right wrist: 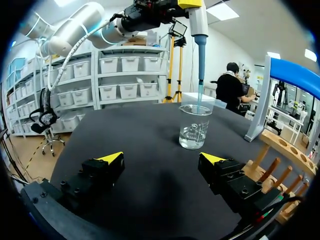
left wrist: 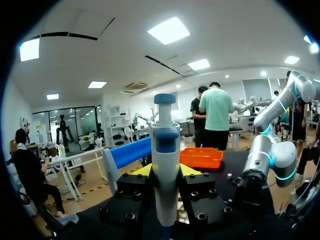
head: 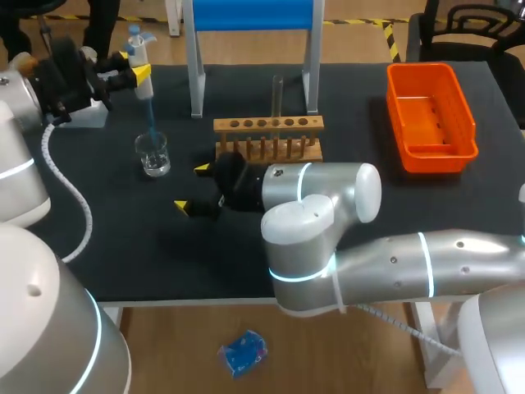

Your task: Invert the test tube, pick up the pipette, mount the tip to pipette, aspirate from beaker and dispense into the tube, eject the tip, return the pipette, and cap with the stopper.

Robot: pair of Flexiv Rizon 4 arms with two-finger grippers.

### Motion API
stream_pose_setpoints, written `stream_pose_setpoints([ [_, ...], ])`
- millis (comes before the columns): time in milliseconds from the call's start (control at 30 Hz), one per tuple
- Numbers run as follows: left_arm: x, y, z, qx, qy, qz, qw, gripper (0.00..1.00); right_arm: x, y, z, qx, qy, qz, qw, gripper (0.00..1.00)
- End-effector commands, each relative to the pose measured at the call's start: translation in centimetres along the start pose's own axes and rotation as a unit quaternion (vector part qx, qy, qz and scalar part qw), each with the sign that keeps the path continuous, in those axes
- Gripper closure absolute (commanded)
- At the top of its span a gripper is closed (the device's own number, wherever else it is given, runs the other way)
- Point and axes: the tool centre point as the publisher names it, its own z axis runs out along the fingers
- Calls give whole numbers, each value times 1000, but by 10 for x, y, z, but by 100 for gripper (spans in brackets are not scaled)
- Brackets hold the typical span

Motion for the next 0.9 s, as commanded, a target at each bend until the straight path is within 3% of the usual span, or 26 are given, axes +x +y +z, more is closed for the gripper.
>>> stream_pose_setpoints([
  [33,-1,6,4,4,1,-2,1000,100,1,-2,2,-3,-2,0,1000,0],
  [900,-2,39,-2,3,-8,-46,999,100,1,-2,2,-3,-2,0,1000,0],
])
